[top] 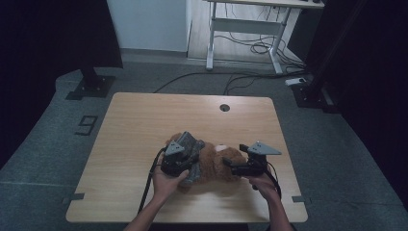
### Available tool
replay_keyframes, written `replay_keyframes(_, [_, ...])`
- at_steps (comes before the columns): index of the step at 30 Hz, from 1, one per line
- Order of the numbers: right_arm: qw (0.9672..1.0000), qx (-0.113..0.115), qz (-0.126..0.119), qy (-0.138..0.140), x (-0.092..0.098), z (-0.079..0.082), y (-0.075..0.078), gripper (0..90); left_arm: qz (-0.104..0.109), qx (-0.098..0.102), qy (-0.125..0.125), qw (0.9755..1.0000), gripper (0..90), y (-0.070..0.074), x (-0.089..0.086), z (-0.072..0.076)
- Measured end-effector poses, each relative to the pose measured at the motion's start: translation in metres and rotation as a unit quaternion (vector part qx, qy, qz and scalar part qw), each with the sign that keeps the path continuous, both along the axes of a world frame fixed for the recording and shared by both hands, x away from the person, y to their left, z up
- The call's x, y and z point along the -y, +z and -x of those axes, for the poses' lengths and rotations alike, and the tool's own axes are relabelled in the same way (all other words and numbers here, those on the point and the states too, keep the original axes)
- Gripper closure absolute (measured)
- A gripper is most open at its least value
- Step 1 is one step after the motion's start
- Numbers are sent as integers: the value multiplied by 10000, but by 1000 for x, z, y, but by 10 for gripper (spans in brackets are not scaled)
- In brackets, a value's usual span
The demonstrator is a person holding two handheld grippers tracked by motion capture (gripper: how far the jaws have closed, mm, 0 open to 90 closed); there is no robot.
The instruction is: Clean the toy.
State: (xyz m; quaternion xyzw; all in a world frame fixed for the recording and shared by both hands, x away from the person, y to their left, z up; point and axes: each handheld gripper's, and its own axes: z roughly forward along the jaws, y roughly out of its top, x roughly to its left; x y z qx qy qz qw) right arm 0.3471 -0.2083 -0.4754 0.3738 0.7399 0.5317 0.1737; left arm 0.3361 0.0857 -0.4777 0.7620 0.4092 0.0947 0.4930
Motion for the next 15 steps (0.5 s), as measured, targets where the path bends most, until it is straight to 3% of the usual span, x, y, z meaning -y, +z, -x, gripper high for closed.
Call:
replay_keyframes(3, [9993, -262, 250, 26, -6, -7, -3, 0, 58, 1, -41, 10000, 777, -1, -2, 4])
replay_keyframes(9, [9953, -943, 198, 137, 2, -13, -23, 0, 117, -3, -199, 9997, 776, -3, -2, 11])
replay_keyframes(11, [9931, -1146, 146, 209, 5, -13, -30, 0, 112, 23, -241, 9996, 775, -3, -1, 14])
replay_keyframes(15, [9868, -1557, -209, 386, 10, -12, -46, 0, 98, 46, -289, 9995, 775, -4, 0, 19])
